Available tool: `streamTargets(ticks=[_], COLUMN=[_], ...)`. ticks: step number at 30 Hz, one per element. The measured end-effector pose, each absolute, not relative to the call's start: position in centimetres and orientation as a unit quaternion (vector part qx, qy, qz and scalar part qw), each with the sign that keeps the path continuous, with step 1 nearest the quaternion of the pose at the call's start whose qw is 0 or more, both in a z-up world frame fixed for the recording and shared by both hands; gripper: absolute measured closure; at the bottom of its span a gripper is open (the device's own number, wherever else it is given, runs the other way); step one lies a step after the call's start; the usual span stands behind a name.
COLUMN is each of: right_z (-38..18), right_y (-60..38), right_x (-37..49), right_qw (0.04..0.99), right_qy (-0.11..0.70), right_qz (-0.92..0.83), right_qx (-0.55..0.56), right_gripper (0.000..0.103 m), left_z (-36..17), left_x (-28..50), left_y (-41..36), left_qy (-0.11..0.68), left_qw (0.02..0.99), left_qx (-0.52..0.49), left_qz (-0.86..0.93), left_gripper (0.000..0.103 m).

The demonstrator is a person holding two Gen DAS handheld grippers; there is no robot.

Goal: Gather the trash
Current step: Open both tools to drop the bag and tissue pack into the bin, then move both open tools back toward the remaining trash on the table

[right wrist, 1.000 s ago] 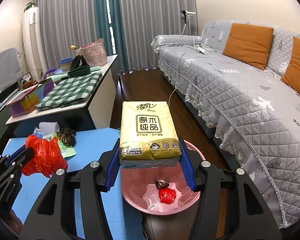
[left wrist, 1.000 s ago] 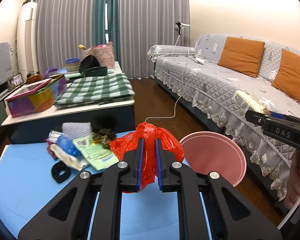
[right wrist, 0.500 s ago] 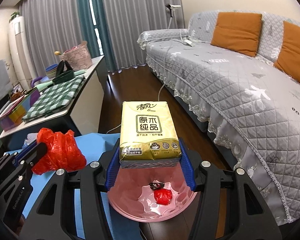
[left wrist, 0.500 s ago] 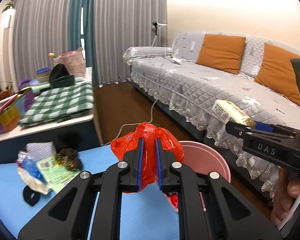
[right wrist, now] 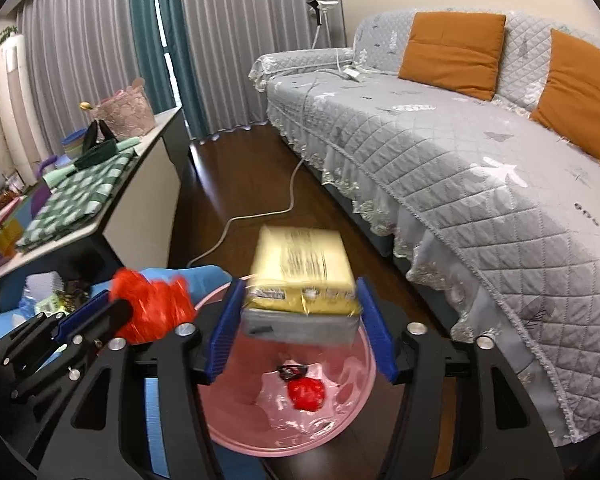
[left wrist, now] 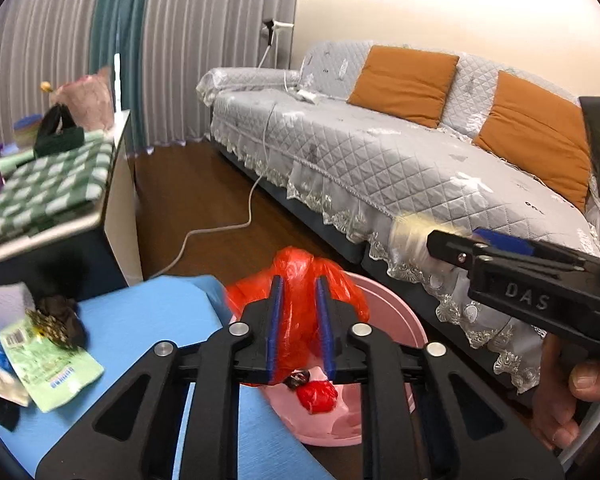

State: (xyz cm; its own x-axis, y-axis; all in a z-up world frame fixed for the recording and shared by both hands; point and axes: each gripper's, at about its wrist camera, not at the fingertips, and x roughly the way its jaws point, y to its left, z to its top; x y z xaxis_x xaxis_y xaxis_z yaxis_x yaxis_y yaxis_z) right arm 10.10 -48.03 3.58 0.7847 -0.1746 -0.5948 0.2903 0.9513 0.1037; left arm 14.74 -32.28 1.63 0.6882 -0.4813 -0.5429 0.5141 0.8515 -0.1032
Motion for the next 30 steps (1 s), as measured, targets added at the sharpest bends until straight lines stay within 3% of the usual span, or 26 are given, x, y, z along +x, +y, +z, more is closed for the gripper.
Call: streamTargets(ticks=[3,14,30], right_z=[3.6,5.4,6.3], right_y=[-47.7,-45.0,-36.8], right_x=[10.3,9.6,7.1], right_qw=[0.941,0.95,0.958], right_qy=[0.304,0.288,0.279], right_qz=[-0.118,-0.097,-0.008], right_qx=[0.091,0.076,0.071], right_gripper=[0.033,0.032,0.036], left_z=[1.3,2.3,0.9], left_x=[14.9,12.7,6.5], left_y=[-31.9,-28.2,-14.9], left_qy=[0.295,0.295,0.294], left_qw=[0.916,0.926,0.947], left_qx=[0.022,0.013,-0.02], left_qz=[-0.27,-0.237,-0.125], left_gripper=[0.085,0.085,0.085])
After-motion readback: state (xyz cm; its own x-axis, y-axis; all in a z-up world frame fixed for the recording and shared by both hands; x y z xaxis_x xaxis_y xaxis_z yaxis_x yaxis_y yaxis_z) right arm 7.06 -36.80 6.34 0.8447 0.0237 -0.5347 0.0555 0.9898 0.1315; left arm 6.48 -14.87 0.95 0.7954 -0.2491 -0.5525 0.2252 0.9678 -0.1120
